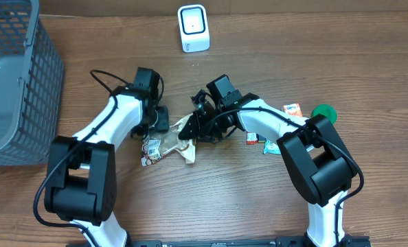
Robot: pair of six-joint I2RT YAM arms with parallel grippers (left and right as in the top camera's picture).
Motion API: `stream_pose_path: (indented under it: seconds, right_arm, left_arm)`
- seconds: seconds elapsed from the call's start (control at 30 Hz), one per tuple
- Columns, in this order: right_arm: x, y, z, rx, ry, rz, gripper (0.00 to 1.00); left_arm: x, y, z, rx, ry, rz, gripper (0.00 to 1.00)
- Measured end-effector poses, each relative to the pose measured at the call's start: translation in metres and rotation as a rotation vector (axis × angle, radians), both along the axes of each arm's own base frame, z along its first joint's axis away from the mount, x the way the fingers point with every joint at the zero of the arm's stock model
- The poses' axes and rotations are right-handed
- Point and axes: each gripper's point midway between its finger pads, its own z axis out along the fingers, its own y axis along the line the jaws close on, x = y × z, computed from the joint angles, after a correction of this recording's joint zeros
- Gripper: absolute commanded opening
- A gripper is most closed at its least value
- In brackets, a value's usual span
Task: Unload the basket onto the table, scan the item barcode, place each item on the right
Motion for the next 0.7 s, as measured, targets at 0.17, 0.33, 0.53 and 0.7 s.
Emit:
stream_pose_path:
  seconds: [0.17,0.33,0.53,0.7]
  right_arm:
    - [-0.004,-0.003,-0.002,-0.014,0.022,0.001,0.11]
    - [-0.005,-0.003,-0.002,-0.006,-0.019,0.037,0.04]
    - [-0.003,-0.004,-0.004,-0.013,-0.048,0.051,0.04]
    - [0.000,-0.007,-0.008,-0.038,-0.066,0.045,0.04]
  left_arm:
    - [0.031,0.008,0.030,0.010,-0.070,0.023,0.44]
    - [0.054,0.026,0.067,0.030,-0.120,0.051,0.48]
    - [0.074,0.069,0.099,0.063,-0.177,0.141,0.68]
    - [0.075,0.110,0.102,0.097,-0.186,0.206,0.72]
